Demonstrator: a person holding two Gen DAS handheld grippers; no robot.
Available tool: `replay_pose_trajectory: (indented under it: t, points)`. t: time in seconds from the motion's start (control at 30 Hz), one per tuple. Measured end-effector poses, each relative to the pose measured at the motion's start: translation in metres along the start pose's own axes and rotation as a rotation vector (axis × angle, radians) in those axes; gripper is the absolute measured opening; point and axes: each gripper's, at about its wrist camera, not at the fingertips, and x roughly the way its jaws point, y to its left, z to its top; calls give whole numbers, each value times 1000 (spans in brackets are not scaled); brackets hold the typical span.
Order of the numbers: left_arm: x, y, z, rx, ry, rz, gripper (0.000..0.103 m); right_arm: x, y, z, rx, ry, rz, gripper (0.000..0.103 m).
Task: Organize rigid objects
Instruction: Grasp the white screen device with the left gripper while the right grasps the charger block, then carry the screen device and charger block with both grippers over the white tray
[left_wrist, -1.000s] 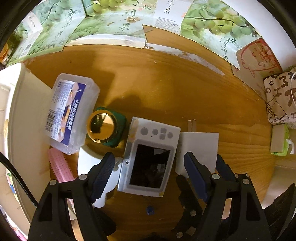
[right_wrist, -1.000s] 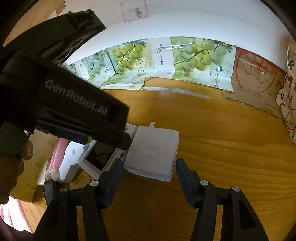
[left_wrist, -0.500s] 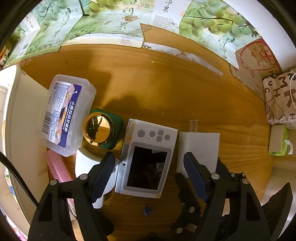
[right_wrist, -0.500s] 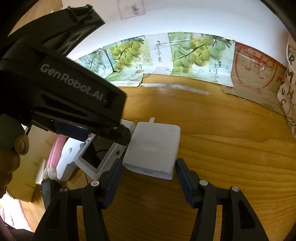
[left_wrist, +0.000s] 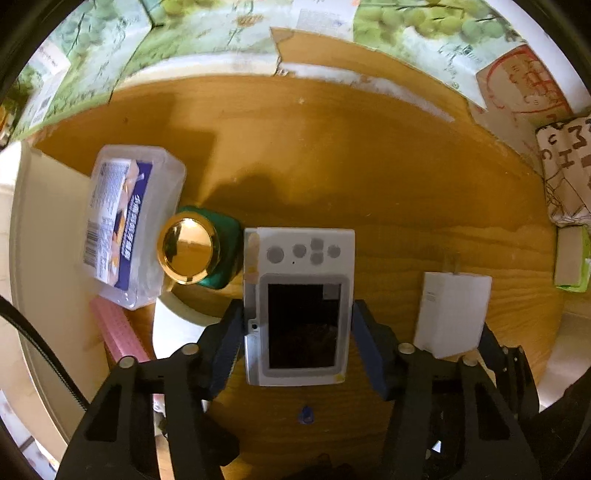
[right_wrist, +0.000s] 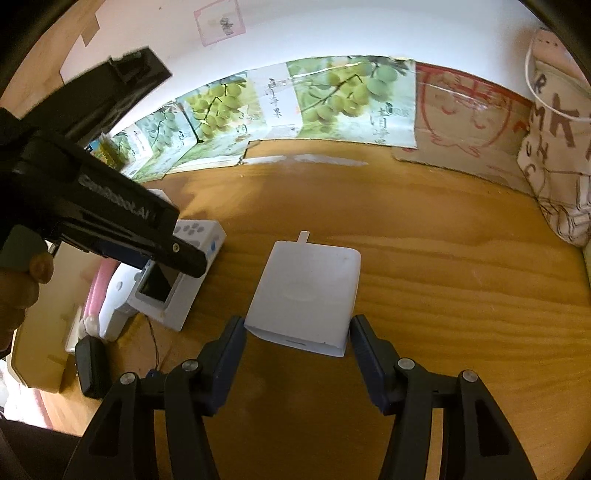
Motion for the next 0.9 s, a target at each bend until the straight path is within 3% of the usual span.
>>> replay_pose_trajectory:
  t: [0.47,0.9]
  points:
    - [4,1,-9,10,-5,-5,61,-9,0,-2,9,23,15,59]
    - [15,-6,-57,30,62,-83,61,-26,1,-10,26,19,-3,58]
